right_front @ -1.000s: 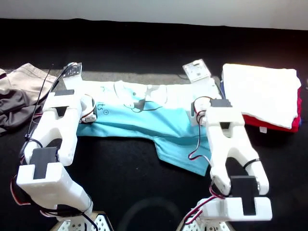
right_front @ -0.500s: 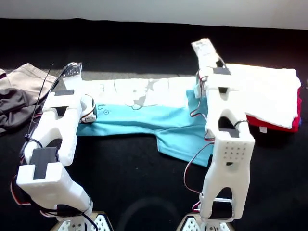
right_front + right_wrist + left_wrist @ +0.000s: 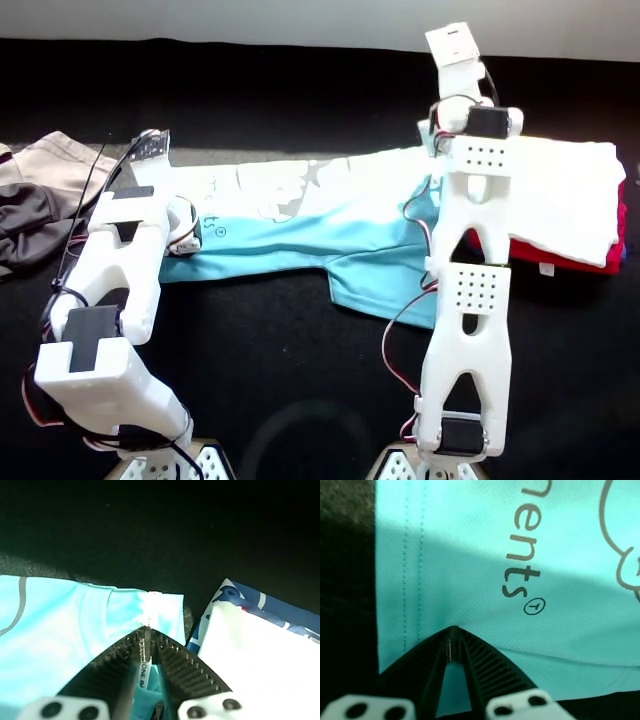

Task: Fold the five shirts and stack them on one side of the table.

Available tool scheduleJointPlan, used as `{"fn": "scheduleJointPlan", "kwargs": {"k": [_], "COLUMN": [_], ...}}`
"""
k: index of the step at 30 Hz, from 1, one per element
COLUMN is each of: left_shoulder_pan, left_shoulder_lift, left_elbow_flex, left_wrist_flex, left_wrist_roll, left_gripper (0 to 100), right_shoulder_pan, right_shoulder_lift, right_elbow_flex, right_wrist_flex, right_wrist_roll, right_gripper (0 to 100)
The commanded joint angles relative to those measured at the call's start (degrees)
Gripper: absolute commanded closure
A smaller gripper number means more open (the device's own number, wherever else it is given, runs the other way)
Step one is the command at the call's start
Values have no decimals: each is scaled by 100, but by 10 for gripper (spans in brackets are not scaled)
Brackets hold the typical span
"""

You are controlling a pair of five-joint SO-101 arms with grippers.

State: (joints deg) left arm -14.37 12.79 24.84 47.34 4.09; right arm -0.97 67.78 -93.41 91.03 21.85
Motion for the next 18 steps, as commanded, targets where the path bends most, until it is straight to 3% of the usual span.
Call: {"fn": "scheduleJointPlan", "kwargs": {"k": [1,8,18], "left_shoulder_pan": [-198,-110,-119], "left_shoulder_lift": [31,31,31], "left_elbow_flex": [-22,22,22], "left_wrist_flex": [-114,-211,-237], "left_wrist_roll": [-44,-44,-44], "left_gripper": [991,991,991], "right_shoulder_pan": [-127,-321,-831], "right_shoulder_lift": [-418,-787,646], "right_elbow_flex": [-769,-620,277], "right_wrist_flex": [760,769,-1684], "right_wrist_roll": [62,70,70], "right_gripper": [990,989,989]}}
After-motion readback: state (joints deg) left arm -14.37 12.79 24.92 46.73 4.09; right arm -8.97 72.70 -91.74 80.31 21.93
